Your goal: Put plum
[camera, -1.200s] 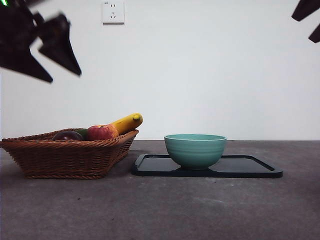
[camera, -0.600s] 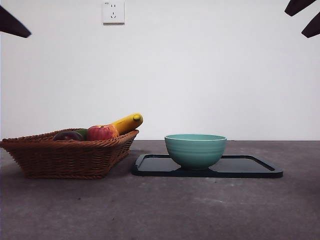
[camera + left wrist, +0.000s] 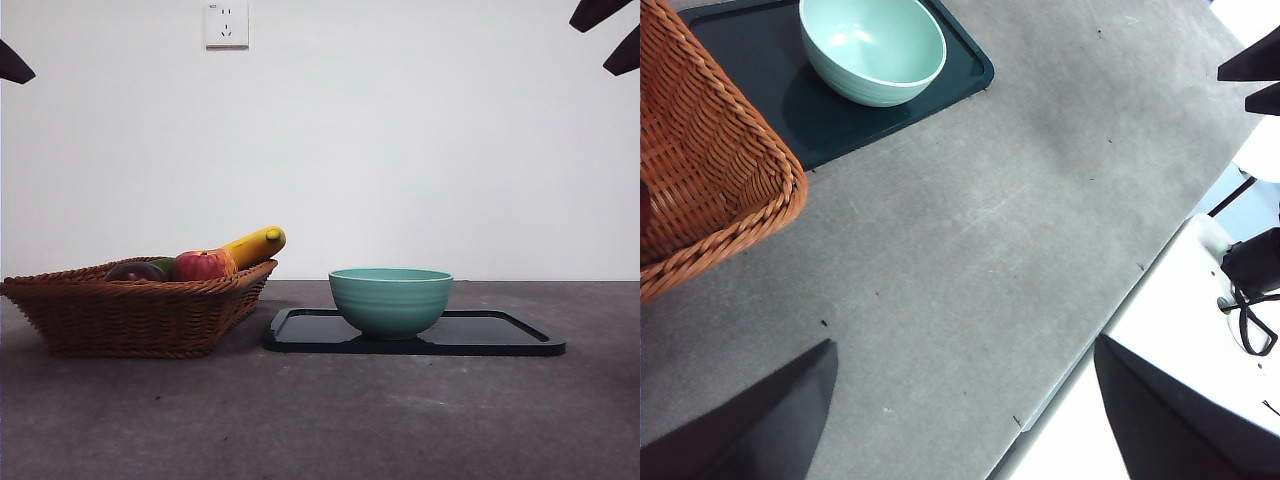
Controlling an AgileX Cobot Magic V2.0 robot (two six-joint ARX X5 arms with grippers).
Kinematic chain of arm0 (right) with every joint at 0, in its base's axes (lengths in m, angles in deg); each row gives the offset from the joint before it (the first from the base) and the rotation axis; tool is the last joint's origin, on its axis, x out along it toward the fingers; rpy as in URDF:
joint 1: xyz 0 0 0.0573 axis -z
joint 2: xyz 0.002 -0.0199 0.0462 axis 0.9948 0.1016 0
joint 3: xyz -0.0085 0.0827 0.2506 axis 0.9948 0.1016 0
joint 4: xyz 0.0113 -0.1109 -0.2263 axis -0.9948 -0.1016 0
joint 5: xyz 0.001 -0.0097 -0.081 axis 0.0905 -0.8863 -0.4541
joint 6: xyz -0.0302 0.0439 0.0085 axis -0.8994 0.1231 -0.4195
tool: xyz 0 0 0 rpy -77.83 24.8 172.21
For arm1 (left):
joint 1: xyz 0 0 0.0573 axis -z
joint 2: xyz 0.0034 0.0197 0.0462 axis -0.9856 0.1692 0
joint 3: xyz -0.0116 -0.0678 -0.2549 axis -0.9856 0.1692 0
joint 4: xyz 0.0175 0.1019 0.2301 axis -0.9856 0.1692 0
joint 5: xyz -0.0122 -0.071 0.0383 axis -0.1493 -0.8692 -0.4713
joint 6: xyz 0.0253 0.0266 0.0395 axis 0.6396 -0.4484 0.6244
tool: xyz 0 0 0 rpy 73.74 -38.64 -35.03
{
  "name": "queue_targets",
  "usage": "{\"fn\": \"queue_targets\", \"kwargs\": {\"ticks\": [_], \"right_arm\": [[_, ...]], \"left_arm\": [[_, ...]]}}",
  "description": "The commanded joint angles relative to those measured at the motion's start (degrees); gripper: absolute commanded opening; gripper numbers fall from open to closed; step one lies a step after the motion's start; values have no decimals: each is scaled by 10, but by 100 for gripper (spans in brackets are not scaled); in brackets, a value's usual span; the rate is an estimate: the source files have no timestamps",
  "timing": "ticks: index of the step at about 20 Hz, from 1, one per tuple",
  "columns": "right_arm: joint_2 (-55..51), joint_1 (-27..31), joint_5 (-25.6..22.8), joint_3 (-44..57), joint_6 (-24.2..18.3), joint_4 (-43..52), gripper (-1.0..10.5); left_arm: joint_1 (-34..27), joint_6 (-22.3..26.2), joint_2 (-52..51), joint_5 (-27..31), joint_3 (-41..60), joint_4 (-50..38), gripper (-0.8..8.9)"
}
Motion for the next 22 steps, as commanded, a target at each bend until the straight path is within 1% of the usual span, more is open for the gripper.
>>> {"fn": "queue_targets", "kwargs": {"ticks": [1, 3, 6, 8, 9, 10, 12, 17, 22], "right_arm": [[3, -3, 1, -4, 19, 3, 215], [4, -3, -2, -4, 47, 7, 215], [17, 2, -28, -15, 91, 30, 217], [47, 11, -49, -40, 95, 29, 232], [68, 19, -48, -55, 94, 29, 235], [95, 29, -48, -75, 90, 29, 237], [156, 49, -48, -118, 74, 29, 278], [328, 93, -48, -224, 19, 30, 279], [483, 116, -49, -304, -9, 35, 279]], "left_arm": [[3, 6, 3, -5, -12, -1, 404], [3, 6, 3, -5, -12, -1, 404], [3, 6, 3, -5, -12, -1, 404], [3, 6, 3, -5, -12, -1, 404], [3, 6, 3, -5, -12, -1, 404], [3, 6, 3, -5, -12, -2, 404], [3, 6, 3, -5, -12, -2, 404], [5, 6, 3, -5, -12, -1, 404], [5, 6, 3, -5, -12, -2, 404]]}}
